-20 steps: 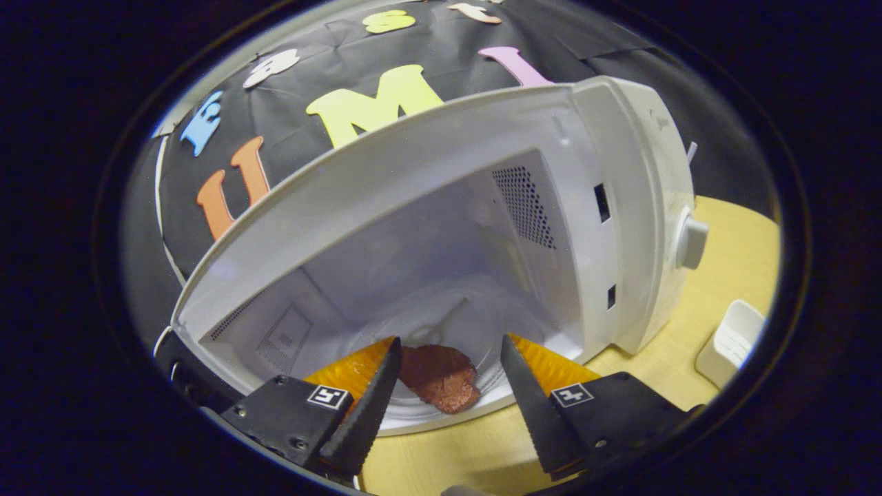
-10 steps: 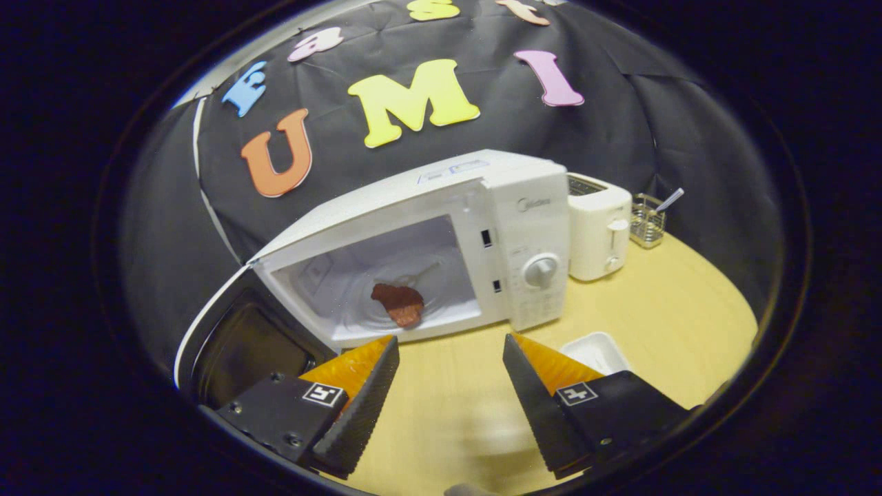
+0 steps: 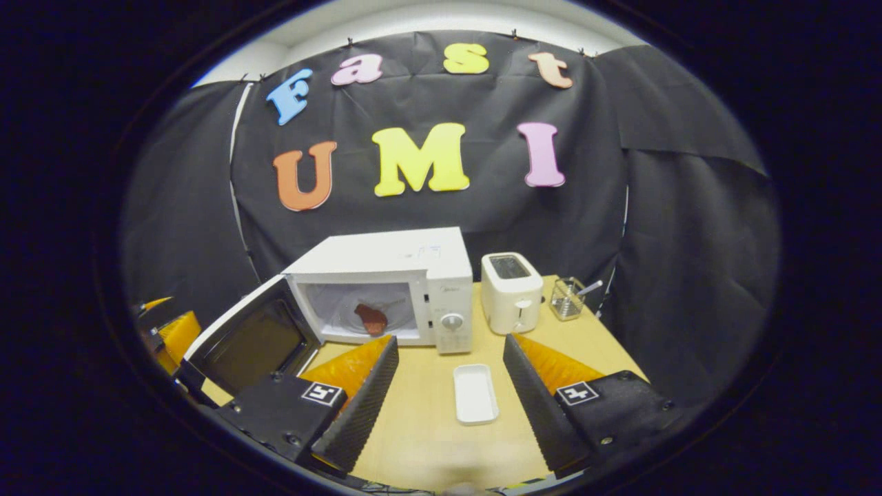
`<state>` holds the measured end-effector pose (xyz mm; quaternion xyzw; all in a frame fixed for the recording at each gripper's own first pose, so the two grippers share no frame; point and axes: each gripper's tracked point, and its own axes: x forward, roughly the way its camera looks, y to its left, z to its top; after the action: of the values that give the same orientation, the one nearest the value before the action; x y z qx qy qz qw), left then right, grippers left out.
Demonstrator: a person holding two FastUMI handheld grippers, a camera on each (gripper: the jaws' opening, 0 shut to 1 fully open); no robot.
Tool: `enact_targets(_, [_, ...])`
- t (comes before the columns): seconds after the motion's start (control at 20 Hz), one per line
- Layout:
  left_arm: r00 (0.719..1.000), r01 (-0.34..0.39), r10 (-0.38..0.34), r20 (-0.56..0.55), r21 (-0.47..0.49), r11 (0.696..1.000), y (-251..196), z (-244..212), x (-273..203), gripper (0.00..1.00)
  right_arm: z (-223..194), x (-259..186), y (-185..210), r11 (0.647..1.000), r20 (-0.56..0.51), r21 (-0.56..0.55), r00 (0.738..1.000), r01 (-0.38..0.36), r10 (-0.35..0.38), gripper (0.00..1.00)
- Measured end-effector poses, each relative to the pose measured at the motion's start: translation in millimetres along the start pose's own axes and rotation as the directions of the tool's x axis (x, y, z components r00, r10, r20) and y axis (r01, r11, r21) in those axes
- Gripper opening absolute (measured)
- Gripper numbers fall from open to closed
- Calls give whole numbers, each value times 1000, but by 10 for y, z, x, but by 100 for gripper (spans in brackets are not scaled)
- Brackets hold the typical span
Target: Open the microwave oven with the left hand, put the food in, and close the microwave oven.
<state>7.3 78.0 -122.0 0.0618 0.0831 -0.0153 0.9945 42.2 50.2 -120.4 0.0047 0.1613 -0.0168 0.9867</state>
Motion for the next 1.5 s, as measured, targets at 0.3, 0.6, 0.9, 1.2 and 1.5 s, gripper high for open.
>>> enact_targets(0.3, [998, -39, 39, 44, -7, 999, 213, 44, 57, 95, 231, -447, -287, 998, 73, -34, 996, 58, -55, 98])
enact_targets(0.6, [998, -3, 6, 56, -49, 999, 196, 7, -9, 40, 217, -558, -287, 998, 67, -25, 997, 51, -49, 98])
enact_targets(0.9, [996, -34, 39, 76, -63, 997, 311, -53, -88, 0, 159, -630, -272, 999, 62, -35, 997, 41, -39, 98])
enact_targets(1.2, [991, -124, 125, 42, -36, 992, 760, -314, -58, 0, 59, -659, -313, 998, 29, -34, 999, 47, -46, 98])
enact_targets(1.5, [978, -205, 204, -39, -32, 978, 1238, -901, 24, 0, -19, -695, -322, 998, -8, -25, 999, 52, -53, 98])
